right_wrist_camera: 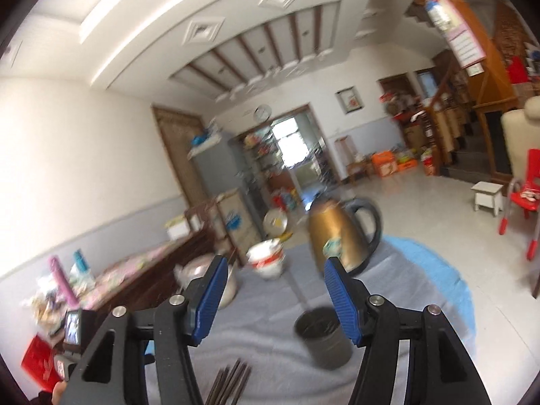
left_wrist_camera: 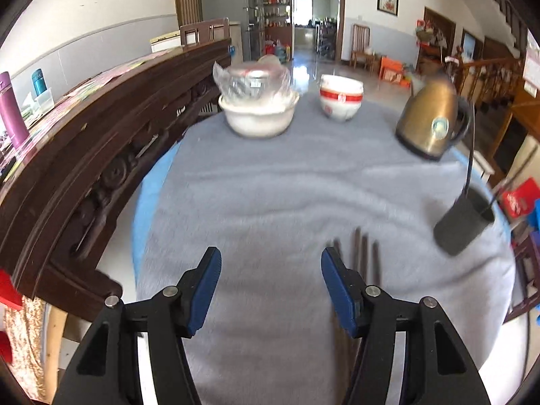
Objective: Organize utensils
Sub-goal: 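Lift the chopsticks over the grey holder and open both tools to drop them, then bring both tools back down to the remaining chopsticks on the cloth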
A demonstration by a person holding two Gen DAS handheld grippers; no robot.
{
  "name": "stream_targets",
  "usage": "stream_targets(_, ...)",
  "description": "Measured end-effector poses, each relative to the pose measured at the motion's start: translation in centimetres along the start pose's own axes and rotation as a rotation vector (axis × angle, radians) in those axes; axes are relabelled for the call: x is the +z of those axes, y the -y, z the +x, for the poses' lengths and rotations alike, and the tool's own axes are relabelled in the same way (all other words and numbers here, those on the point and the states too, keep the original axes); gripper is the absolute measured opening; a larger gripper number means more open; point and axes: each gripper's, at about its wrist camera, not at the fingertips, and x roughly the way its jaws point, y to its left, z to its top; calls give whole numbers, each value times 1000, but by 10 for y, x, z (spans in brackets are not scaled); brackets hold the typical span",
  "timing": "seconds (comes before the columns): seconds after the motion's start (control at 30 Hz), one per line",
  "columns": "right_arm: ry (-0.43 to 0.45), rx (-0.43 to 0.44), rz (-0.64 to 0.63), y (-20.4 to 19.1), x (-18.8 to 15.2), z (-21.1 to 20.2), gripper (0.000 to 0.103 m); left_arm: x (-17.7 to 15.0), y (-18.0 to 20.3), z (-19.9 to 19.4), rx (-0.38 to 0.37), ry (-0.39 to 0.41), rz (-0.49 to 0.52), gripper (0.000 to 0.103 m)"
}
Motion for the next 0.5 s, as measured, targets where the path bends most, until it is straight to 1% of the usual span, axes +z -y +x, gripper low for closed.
stream_targets(0.03, -29, 10, -12, -6, -6, 5, 64, -5, 1, 0, 3, -7, 8, 63)
stream_targets(0.13, -152, 54, -12, -20, -29, 25, 63, -18, 8, 3, -6, -27, 32, 63)
stream_targets(0.27, -288, 63, 1, -25, -61, 49, 62, -28, 17, -2, 5, -15, 73, 63)
stream_targets(0.43, -377, 61, 16, -19, -83, 66, 62, -31, 22, 0, 17, -9, 116, 63)
stream_targets(0.5, -393, 56, 17, -16, -90, 67, 62, -32, 24, 1, 19, -11, 119, 63)
